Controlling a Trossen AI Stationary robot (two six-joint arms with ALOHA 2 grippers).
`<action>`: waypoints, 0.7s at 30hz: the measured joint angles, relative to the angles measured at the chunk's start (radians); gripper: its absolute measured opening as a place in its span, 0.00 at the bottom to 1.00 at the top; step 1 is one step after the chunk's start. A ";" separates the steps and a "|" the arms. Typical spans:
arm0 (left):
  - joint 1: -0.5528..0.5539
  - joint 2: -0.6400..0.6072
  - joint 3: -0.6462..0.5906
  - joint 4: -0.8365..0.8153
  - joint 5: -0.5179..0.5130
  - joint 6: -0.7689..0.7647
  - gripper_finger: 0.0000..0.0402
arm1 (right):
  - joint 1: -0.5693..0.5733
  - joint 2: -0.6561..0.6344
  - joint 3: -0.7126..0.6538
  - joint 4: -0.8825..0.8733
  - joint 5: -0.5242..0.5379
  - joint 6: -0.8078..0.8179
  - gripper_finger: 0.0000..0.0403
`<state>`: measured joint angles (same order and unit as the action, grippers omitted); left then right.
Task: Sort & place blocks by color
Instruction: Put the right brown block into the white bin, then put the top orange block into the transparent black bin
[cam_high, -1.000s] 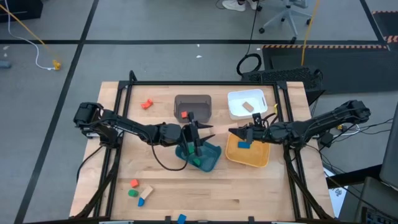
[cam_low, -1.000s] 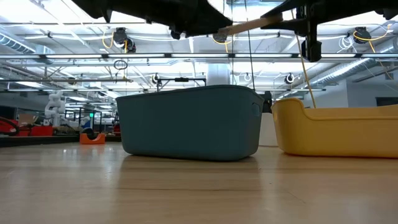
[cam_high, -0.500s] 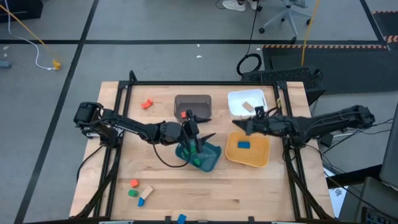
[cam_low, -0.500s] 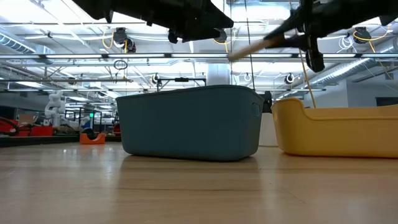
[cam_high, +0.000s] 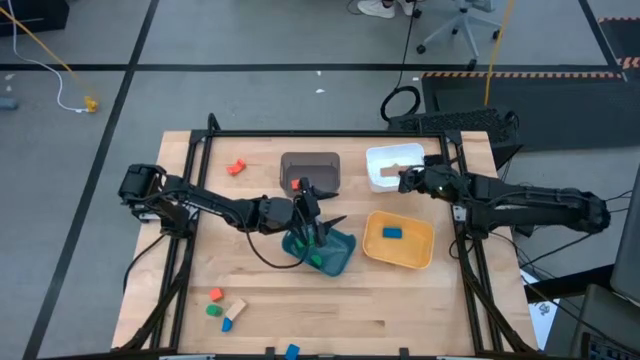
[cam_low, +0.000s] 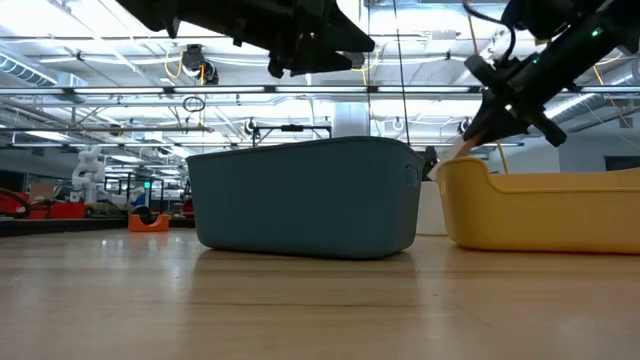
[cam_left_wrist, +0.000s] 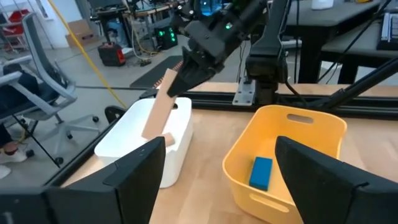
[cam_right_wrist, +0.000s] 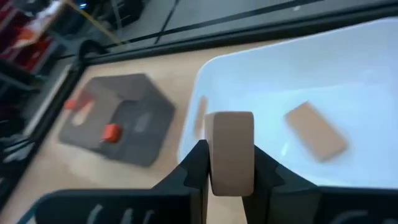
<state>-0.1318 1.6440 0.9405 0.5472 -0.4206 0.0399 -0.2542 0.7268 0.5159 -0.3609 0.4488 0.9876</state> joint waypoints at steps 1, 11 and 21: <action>0.000 0.000 0.000 0.000 0.000 -0.009 0.75 | -0.016 0.007 0.000 -0.001 0.000 -0.009 0.11; 0.000 0.000 0.000 -0.001 0.000 -0.147 0.74 | -0.153 0.065 0.000 -0.009 -0.004 -0.050 0.23; 0.001 0.000 0.000 -0.113 -0.001 -0.150 0.74 | -0.199 0.061 0.000 0.068 -0.034 -0.125 0.38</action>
<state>-0.1312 1.6440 0.9401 0.4345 -0.4213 -0.1101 -0.4531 0.7878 0.5159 -0.2933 0.4147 0.8625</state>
